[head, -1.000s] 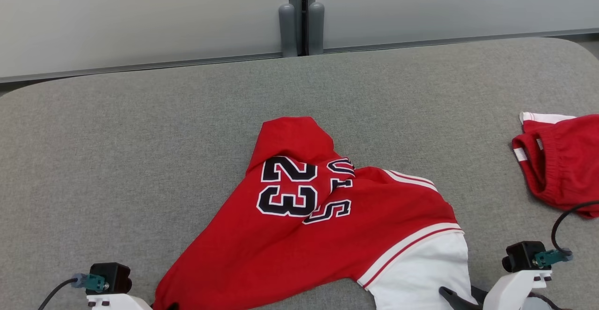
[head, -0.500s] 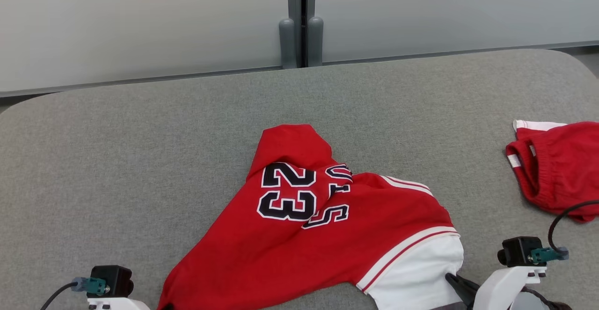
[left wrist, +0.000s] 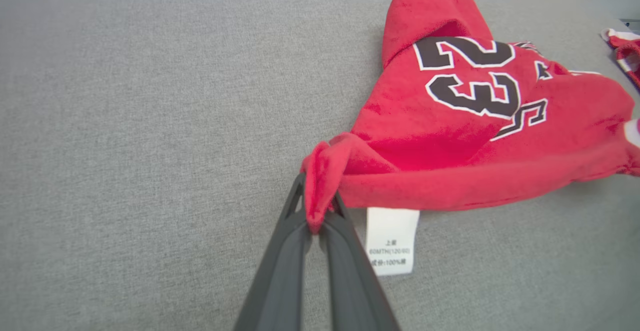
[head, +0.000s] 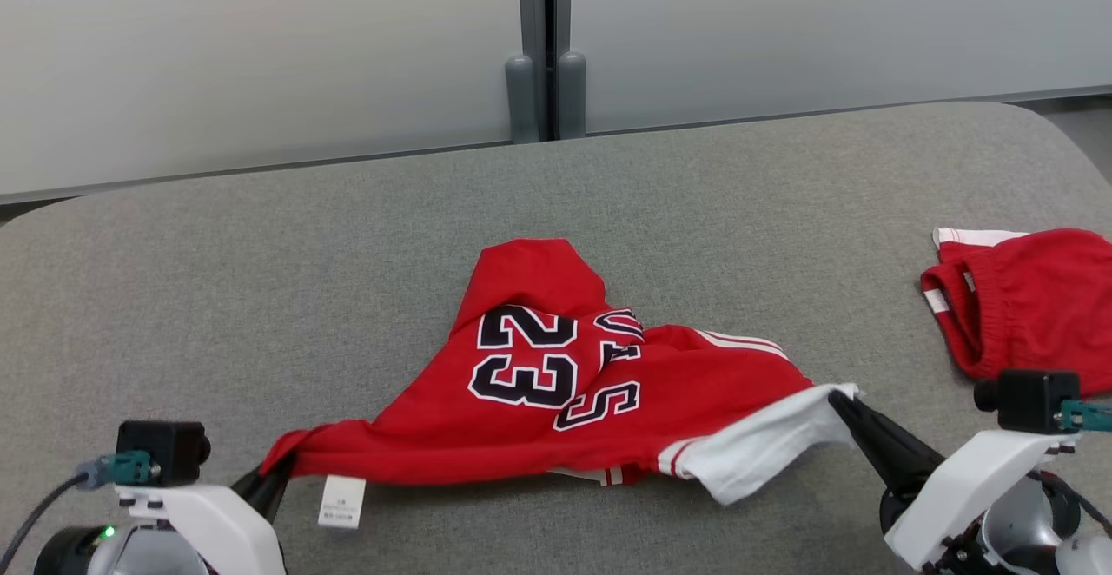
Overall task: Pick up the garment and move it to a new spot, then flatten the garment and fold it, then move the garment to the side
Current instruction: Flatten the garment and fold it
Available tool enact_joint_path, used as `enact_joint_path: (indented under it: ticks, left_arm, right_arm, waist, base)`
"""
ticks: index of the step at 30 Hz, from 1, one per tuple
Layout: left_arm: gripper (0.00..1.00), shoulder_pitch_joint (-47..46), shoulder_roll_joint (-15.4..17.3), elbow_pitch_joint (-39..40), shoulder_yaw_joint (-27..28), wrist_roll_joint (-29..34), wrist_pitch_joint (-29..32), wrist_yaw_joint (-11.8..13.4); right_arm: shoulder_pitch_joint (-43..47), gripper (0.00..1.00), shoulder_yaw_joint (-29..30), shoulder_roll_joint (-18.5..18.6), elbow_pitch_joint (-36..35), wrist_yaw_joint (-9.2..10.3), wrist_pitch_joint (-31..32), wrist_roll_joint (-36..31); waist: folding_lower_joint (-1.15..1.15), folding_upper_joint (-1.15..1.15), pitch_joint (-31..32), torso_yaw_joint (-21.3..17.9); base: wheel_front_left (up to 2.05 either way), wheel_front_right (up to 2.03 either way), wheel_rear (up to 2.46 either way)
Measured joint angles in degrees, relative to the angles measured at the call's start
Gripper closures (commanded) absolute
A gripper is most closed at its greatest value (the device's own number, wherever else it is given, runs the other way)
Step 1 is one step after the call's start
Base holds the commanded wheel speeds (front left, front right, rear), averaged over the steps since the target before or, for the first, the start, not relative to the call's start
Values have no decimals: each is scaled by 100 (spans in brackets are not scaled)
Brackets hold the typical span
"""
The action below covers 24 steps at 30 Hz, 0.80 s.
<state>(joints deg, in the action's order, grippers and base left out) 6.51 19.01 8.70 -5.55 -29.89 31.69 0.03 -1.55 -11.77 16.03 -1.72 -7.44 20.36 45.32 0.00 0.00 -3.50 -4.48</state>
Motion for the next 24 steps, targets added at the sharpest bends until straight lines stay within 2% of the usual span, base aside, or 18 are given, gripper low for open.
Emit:
enact_joint_path:
  ticks: [5,11,14,20,24]
  left_arm:
    - [100,-792,59,-238,19,87,-301,-171]
    - [100,-2246,104,-961,-107,209,-639,-442]
    - [100,-3137,176,-1416,-330,486,-794,-525]
    - [100,-5100,-19,-2528,-771,712,-1311,-686]
    - [100,-6445,55,-3312,-948,839,-1736,-711]
  right_arm:
    - [-536,100,-163,211,-59,1,-472,343]
    - [-1700,100,-405,380,190,0,-1162,902]
    - [-2442,100,-572,560,425,1,-1451,1187]
    - [-4101,100,-877,951,940,1,-1889,1706]
    - [-5356,100,-1282,1044,1311,1,-1998,1905]
  waist:
    - [0,0,-233,-9]
    - [0,0,-670,15]
    - [0,0,-939,51]
    - [0,0,-1519,181]
    - [0,0,-1943,234]
  base:
    - [0,0,0]
    - [0,0,0]
    - [0,0,0]
    - [0,0,0]
    - [0,0,0]
